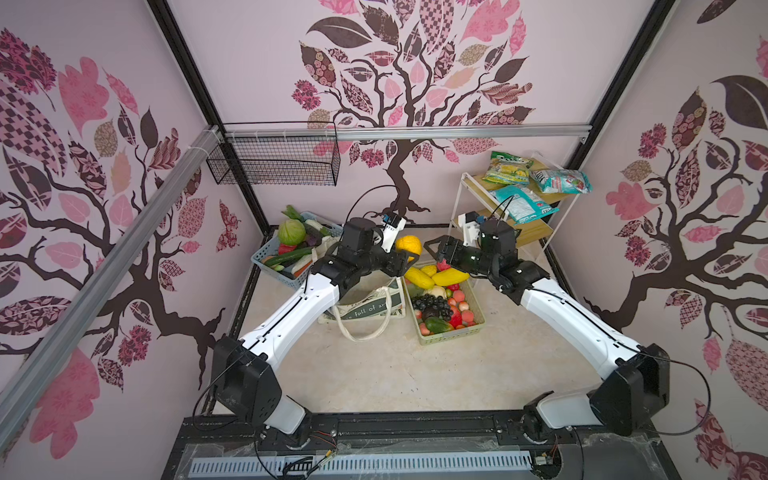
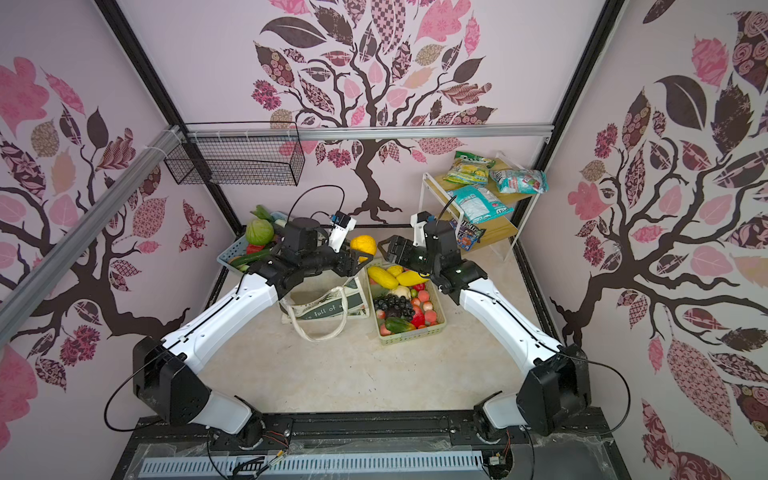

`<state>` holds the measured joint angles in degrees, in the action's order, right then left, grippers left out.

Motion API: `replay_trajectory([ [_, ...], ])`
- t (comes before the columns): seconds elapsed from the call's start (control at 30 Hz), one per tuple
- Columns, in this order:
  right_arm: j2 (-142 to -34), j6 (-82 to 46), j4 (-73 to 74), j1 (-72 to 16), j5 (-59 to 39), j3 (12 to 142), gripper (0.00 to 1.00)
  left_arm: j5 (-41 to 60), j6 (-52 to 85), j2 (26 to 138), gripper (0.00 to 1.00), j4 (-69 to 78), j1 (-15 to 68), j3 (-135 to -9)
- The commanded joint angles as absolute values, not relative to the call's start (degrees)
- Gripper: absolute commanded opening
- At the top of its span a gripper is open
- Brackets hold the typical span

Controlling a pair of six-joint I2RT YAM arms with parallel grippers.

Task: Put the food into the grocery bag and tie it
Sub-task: 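Carry the melon over the bag with the left gripper while the right gripper releases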

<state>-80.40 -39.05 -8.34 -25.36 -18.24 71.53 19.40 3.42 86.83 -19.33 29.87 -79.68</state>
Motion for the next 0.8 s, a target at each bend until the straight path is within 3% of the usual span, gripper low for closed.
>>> replay_trajectory([
  [0.0,-78.75,-39.36,-7.98,-25.14,-17.16,70.96,0.86,17.05,4.21,84.73,0.66,-18.90,29.69,-77.89],
  [0.77,-78.09,-37.37,-6.53,-22.11,-14.34,60.01,0.86,8.27,6.25,83.53,0.66,-22.90,29.27,-78.19],
])
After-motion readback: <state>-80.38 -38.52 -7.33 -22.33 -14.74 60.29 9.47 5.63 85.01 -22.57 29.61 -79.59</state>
